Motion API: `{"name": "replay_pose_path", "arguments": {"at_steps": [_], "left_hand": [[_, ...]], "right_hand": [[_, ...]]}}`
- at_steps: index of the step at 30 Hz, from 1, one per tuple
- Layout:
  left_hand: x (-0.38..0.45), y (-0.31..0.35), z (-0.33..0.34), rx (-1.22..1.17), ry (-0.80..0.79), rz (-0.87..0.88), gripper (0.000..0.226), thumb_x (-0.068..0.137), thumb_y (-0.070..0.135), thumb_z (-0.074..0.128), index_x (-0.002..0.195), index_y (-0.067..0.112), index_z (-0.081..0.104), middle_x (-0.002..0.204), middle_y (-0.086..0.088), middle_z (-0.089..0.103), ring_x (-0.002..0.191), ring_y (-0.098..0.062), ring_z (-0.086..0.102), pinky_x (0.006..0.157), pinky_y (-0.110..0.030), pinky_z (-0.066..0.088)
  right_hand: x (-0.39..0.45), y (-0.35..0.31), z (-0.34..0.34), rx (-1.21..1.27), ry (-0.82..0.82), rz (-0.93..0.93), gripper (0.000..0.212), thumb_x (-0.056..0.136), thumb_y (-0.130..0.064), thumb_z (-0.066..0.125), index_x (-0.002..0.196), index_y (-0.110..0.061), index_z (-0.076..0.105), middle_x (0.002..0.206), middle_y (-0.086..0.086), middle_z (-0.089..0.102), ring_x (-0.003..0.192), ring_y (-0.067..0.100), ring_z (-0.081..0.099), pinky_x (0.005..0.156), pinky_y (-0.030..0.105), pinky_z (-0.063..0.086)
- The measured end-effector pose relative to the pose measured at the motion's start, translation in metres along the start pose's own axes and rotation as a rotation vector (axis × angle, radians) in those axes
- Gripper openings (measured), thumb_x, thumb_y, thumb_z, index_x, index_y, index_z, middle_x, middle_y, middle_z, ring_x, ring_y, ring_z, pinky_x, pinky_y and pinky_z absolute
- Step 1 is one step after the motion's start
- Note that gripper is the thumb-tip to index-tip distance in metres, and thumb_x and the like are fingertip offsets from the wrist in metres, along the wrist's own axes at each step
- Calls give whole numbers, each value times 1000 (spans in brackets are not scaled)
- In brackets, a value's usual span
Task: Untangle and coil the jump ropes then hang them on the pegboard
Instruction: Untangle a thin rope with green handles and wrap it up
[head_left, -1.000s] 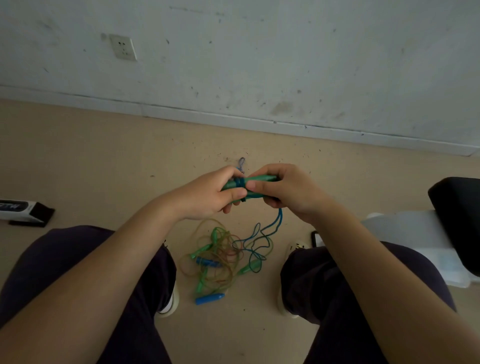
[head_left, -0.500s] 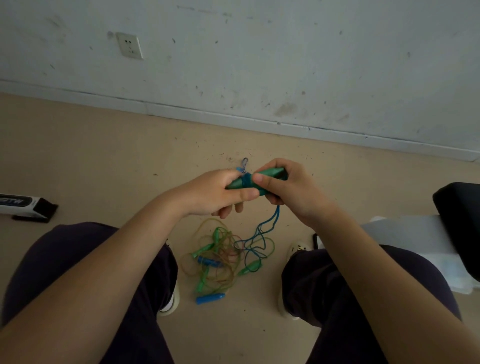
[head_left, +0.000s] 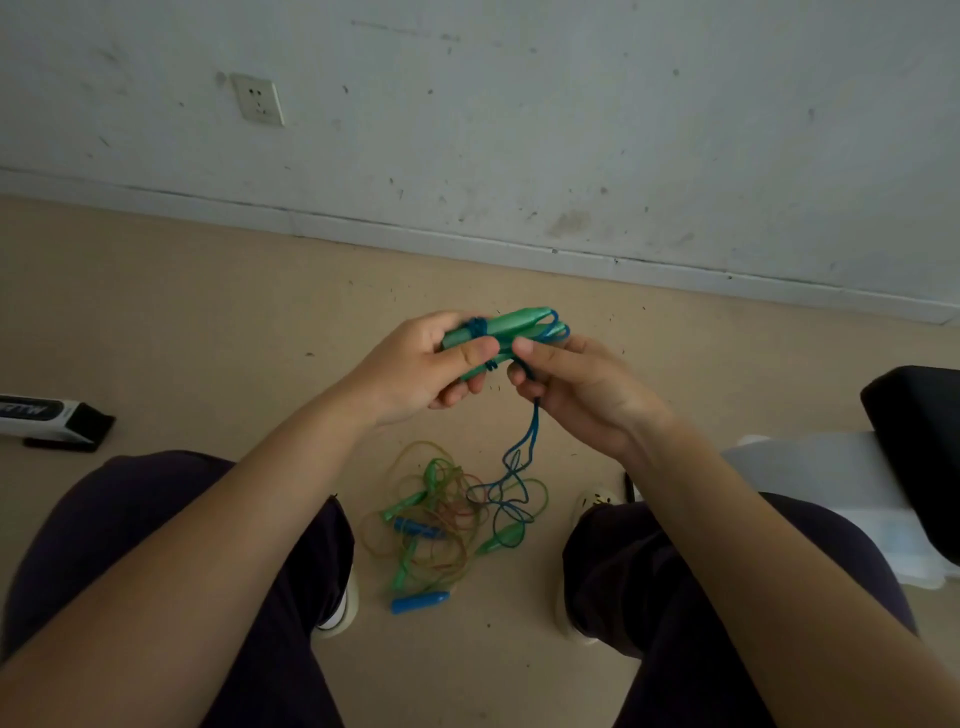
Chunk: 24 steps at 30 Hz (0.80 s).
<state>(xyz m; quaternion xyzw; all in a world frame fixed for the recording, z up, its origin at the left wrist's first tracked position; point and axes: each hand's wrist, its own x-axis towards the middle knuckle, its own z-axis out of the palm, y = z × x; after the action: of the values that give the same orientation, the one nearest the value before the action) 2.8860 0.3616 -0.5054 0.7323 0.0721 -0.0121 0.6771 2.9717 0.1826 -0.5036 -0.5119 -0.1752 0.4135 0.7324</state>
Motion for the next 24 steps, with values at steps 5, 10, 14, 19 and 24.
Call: {"name": "replay_pose_path", "arguments": {"at_steps": [5, 10, 14, 19, 24], "left_hand": [[1, -3, 7, -47, 45, 89, 19, 100, 25, 59, 119, 25, 63, 65, 4, 64, 48, -8, 50, 43, -18, 37], [2, -4, 10, -28, 103, 157, 15, 98, 26, 60, 113, 25, 59, 66, 3, 65, 47, -9, 51, 43, -20, 38], [3, -5, 13, 48, 168, 163, 7, 101, 21, 58, 107, 19, 54, 64, 4, 64, 45, -10, 49, 43, -19, 38], [6, 1, 9, 86, 306, 121, 19, 103, 22, 55, 114, 7, 51, 70, -2, 61, 42, -7, 46, 44, -18, 37], [6, 2, -3, 270, 205, 76, 17, 101, 25, 58, 111, 11, 57, 72, -5, 63, 41, -1, 49, 43, -15, 36]], "right_hand": [[0, 3, 9, -106, 37, -81, 21, 90, -25, 57, 95, -8, 68, 68, -3, 67, 60, 9, 53, 57, 17, 41], [2, 4, 18, -276, 163, -102, 28, 99, -28, 52, 93, -3, 63, 72, 8, 61, 51, 14, 44, 46, 19, 35], [3, 2, 21, -470, 239, -49, 37, 104, -35, 44, 92, -3, 59, 62, 7, 51, 44, 9, 38, 42, 19, 31], [-2, -2, 21, -662, 207, -5, 25, 102, -23, 51, 85, -8, 60, 51, -9, 43, 42, 5, 36, 44, 20, 31], [-9, -10, 20, -905, 156, -155, 24, 98, -19, 58, 78, -4, 61, 50, -14, 40, 46, 3, 34, 48, 17, 30]]}}
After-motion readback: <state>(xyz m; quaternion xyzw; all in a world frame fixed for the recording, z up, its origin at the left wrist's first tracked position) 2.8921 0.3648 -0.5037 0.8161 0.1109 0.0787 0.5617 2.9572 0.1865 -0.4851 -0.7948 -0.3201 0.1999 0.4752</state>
